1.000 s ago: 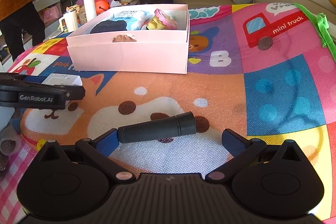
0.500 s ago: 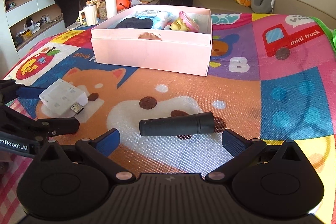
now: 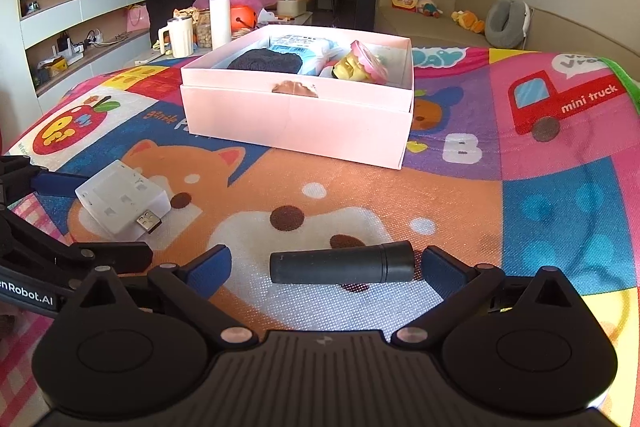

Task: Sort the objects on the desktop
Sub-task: 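Grasp the white plastic device with the left tool while right tool holds the stick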

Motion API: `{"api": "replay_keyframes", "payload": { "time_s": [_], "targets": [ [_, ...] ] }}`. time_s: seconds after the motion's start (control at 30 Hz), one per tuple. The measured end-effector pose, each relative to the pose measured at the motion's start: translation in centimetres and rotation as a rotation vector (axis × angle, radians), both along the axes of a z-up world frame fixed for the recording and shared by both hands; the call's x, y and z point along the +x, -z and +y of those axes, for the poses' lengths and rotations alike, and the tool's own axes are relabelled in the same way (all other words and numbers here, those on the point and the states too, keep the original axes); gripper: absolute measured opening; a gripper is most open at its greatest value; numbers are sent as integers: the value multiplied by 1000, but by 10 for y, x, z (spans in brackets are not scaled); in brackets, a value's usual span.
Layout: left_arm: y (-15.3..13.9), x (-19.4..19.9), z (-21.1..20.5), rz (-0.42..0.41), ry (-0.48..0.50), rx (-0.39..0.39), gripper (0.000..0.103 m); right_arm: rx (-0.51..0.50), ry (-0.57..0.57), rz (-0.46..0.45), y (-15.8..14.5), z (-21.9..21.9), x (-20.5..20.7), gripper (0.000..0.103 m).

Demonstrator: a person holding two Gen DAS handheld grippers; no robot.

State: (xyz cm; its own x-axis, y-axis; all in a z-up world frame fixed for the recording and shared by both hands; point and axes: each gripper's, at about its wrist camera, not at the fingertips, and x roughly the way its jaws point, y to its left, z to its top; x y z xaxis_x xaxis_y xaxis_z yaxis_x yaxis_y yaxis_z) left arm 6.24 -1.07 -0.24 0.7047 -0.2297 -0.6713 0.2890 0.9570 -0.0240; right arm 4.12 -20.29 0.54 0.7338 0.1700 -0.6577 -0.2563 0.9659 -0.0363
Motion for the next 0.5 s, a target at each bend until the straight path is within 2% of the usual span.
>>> {"api": "replay_keyframes", "payload": {
  "time_s": [0.17,0.5],
  "targets": [
    [0,0,0,0,0,1,103,-2,-30,-11,0,2,-7,75],
    [2,1,-3,2,-11,13,103,16,33,5,0,7,-24,75]
  ]
}}
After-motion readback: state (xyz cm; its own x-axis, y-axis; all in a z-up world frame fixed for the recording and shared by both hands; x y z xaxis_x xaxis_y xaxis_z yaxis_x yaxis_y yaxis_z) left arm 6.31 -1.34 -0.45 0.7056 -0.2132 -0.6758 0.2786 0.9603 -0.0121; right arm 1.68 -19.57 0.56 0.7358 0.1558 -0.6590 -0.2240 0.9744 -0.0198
